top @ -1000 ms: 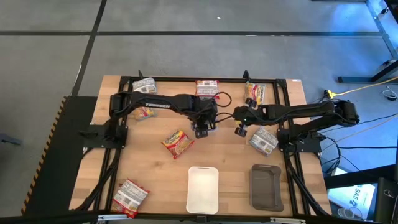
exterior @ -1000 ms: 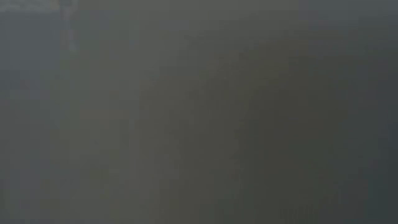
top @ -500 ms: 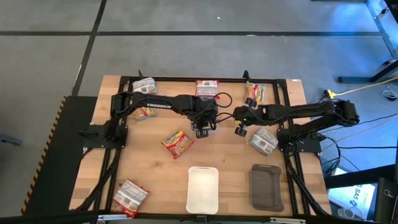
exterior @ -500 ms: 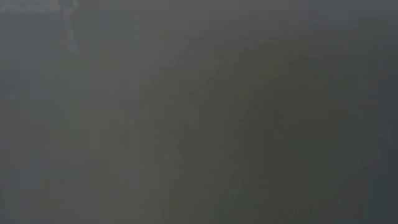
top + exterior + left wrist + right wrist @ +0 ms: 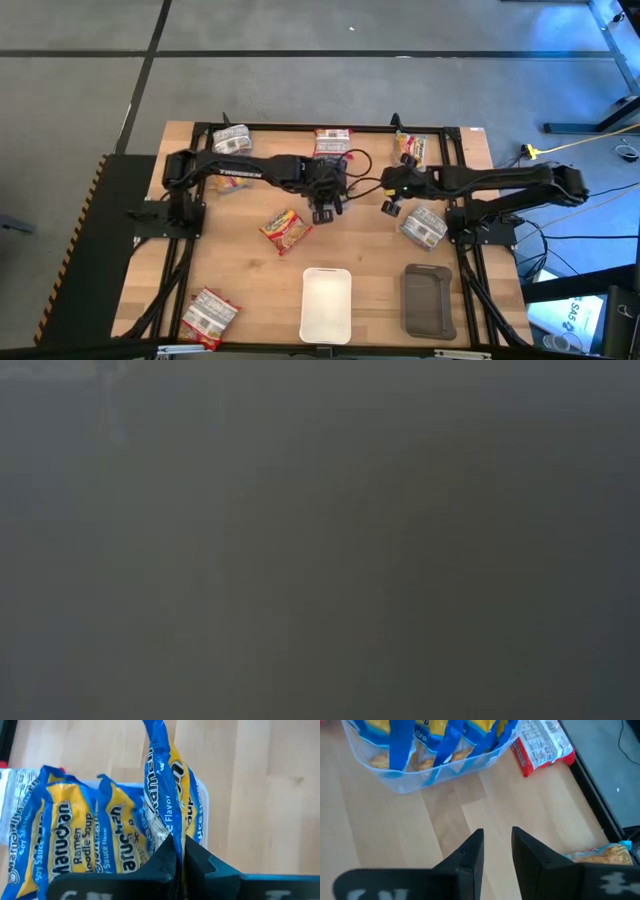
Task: Sort Maruchan noodles
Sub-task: Adjust the blue noodle pack in the transparent bin
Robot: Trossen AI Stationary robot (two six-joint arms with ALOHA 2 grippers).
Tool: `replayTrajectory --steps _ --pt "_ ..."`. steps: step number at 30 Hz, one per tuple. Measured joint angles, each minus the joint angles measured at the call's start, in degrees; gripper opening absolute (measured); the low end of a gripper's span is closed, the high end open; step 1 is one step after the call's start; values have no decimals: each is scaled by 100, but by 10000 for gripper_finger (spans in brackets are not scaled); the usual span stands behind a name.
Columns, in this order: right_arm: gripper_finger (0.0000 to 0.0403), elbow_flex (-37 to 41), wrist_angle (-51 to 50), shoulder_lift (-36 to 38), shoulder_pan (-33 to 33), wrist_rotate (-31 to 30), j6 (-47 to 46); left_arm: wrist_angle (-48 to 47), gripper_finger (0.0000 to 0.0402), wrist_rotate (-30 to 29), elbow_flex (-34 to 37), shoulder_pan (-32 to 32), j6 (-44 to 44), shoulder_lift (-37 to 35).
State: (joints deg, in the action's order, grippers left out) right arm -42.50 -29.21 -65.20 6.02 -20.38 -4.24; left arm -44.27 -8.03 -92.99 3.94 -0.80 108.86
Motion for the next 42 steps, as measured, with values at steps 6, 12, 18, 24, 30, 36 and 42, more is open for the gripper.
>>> replayTrajectory --steps 6,12,18,24,30,36,42 --pt "76 -2 -84 279 0 -8 -24 526 4 -253 547 -79 -1 -7" --pt "76 -2 -126 336 0 -8 -31 1251 4 -350 1274 -108 -165 -394" --pt "76 -2 -91 334 0 -1 -40 1703 4 -396 1515 -106 -163 -542" --pt "76 -2 -84 334 0 44 -49 1740 4 -392 1707 -103 -116 -520" --pt "76 -2 -86 334 0 46 -62 1876 4 -394 2034 -80 -157 -522" --pt "76 -2 -86 334 0 47 -62 1901 8 -477 2063 -110 -106 -507" --pt "76 -2 -86 334 0 201 -62 1916 72 -449 2068 -106 -57 -496"
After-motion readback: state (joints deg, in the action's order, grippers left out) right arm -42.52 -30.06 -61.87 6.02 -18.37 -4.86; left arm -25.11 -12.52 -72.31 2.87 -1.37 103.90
